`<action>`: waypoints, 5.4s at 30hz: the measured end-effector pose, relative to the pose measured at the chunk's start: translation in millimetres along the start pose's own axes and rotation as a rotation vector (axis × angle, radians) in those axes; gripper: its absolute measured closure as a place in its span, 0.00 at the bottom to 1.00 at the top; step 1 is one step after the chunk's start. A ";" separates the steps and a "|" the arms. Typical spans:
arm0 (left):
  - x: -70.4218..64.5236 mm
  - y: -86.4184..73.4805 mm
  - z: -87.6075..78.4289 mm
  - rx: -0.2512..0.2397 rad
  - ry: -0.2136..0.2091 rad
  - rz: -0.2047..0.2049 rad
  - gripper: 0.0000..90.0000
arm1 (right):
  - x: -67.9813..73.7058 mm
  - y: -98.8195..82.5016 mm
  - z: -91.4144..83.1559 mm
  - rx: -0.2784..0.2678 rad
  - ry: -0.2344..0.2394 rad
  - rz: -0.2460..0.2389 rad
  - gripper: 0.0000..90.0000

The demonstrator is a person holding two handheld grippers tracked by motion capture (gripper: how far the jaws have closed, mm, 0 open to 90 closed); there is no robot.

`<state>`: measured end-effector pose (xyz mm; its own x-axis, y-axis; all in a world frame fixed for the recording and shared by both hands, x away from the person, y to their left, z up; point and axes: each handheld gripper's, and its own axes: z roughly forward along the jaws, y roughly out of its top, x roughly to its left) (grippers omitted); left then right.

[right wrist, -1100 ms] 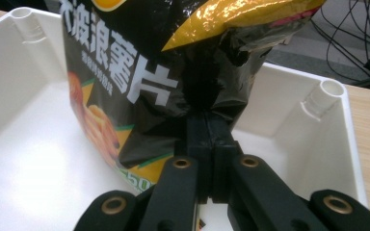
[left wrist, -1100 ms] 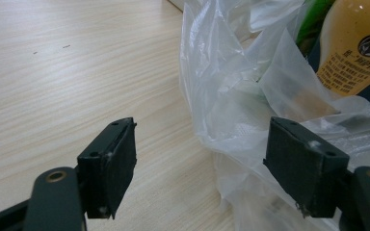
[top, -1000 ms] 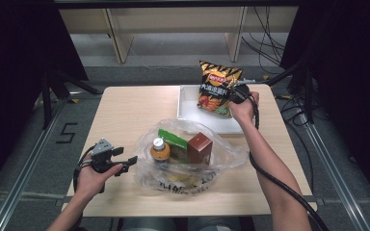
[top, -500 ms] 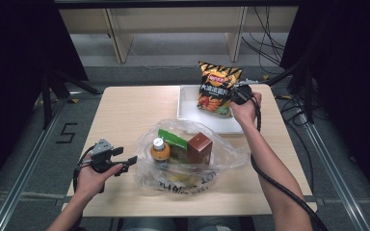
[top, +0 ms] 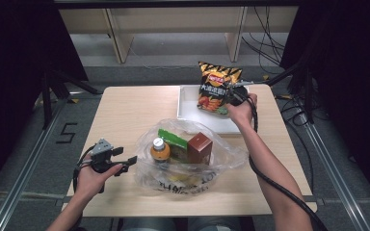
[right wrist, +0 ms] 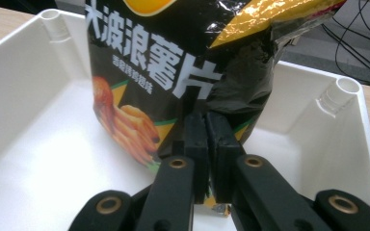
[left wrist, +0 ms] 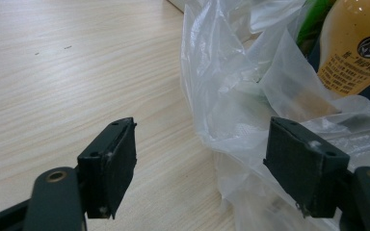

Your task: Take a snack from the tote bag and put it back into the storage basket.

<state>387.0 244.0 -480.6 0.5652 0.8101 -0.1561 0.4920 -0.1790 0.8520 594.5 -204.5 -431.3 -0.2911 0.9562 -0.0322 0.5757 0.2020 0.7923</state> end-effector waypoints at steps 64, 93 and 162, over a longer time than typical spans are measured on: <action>-3.2 1.8 -1.2 -0.019 0.009 0.000 0.29 | 19.0 -0.3 -114.1 -0.121 0.234 -0.018 0.72; -3.2 1.9 -1.2 -0.027 0.001 0.003 0.29 | 101.4 16.9 -158.7 0.003 0.555 -0.206 0.75; -3.5 1.7 -2.0 -0.024 0.001 0.010 0.29 | 163.9 21.8 -120.9 0.456 0.635 -0.389 0.85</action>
<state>384.5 241.9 -477.7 0.5696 0.8087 -0.1468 0.4703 -0.1742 0.8652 467.0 -69.1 -345.6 -0.8231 0.5302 0.2034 0.5571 0.6843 0.4706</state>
